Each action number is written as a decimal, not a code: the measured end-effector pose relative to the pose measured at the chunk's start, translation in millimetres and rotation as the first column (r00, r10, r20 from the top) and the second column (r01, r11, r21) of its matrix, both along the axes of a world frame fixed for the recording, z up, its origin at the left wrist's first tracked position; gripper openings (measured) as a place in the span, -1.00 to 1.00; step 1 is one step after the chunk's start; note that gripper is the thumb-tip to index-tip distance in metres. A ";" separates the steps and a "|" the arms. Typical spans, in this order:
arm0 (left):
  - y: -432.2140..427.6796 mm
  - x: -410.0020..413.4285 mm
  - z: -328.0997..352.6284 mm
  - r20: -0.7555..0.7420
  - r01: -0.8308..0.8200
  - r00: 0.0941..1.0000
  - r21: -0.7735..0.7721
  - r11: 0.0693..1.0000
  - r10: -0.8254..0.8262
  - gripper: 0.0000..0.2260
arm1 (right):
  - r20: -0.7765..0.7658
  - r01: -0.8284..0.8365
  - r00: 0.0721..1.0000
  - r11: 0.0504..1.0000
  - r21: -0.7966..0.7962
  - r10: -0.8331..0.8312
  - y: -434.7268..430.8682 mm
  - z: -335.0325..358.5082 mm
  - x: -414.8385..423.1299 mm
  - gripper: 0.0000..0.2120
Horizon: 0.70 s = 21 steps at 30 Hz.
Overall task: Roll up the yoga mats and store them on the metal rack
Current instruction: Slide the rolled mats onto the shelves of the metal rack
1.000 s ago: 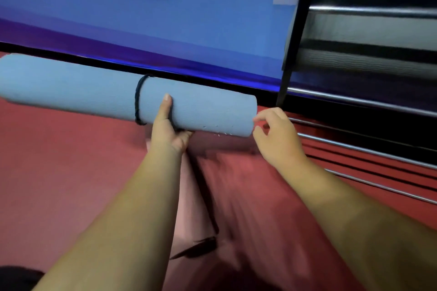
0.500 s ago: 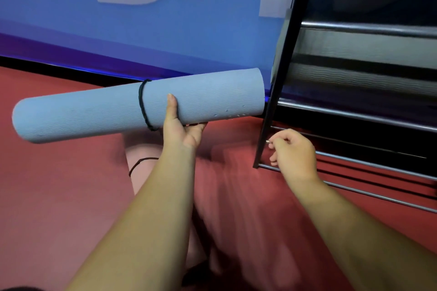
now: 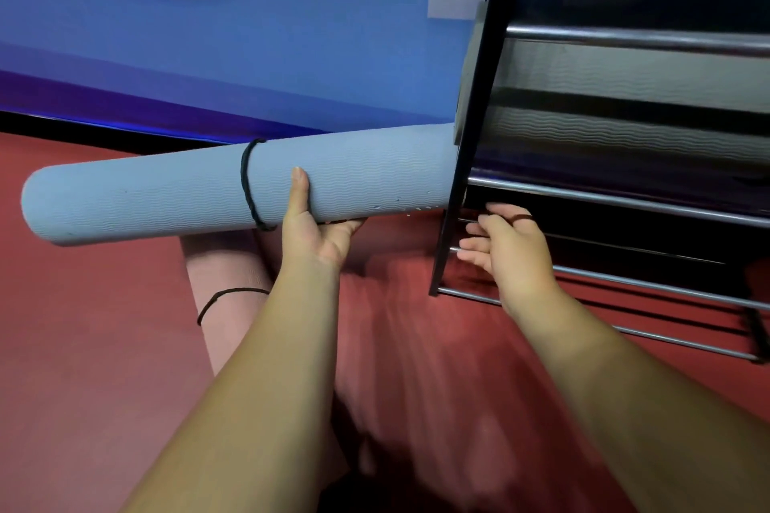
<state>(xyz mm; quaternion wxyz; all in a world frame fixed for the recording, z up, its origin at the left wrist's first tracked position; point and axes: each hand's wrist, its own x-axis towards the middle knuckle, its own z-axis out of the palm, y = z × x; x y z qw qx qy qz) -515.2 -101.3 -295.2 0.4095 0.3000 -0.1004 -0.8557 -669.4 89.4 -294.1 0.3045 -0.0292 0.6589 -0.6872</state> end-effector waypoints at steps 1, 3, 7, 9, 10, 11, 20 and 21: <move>-0.1 -0.6 0.5 0.007 0.003 1.000 -0.015 1.000 -0.003 -0.41 | 0.005 0.003 1.000 1.000 -0.012 -0.003 -2.0 -1.0 -1.4 -0.80; -1.2 -2.3 2.7 0.025 0.018 1.000 -0.051 0.999 -0.017 -0.47 | -0.003 -0.002 1.000 1.000 -0.024 0.002 -5.7 -2.6 -3.2 -0.80; -4.7 -5.0 9.0 0.053 0.064 0.997 -0.093 0.994 -0.059 -0.51 | 0.044 -0.032 0.998 0.997 -0.077 0.036 -9.6 -2.2 -2.8 -0.76; -5.5 -6.4 10.8 0.049 0.069 0.997 -0.096 0.993 -0.065 -0.51 | 0.087 -0.048 0.995 0.994 -0.095 0.056 -9.7 0.0 -2.1 -0.72; -5.5 -6.7 11.3 0.050 0.071 0.997 -0.095 0.993 -0.066 -0.50 | 0.107 -0.057 0.992 0.993 -0.103 0.068 -9.4 2.3 -1.3 -0.73; -5.6 -6.6 10.9 0.055 0.073 0.996 -0.095 0.993 -0.068 -0.50 | 0.117 -0.065 0.990 0.992 -0.111 0.078 -9.5 3.8 -0.8 -0.74; -11.3 3.6 11.2 0.095 0.092 0.992 -0.123 0.988 -0.080 -0.52 | 0.146 -0.162 0.973 0.980 -0.114 0.178 -16.5 2.8 -0.4 -0.69; -10.1 2.2 12.4 0.106 0.100 0.991 -0.133 0.986 -0.087 -0.53 | 0.161 -0.150 0.973 0.982 -0.118 0.168 -17.1 1.3 -0.7 -0.67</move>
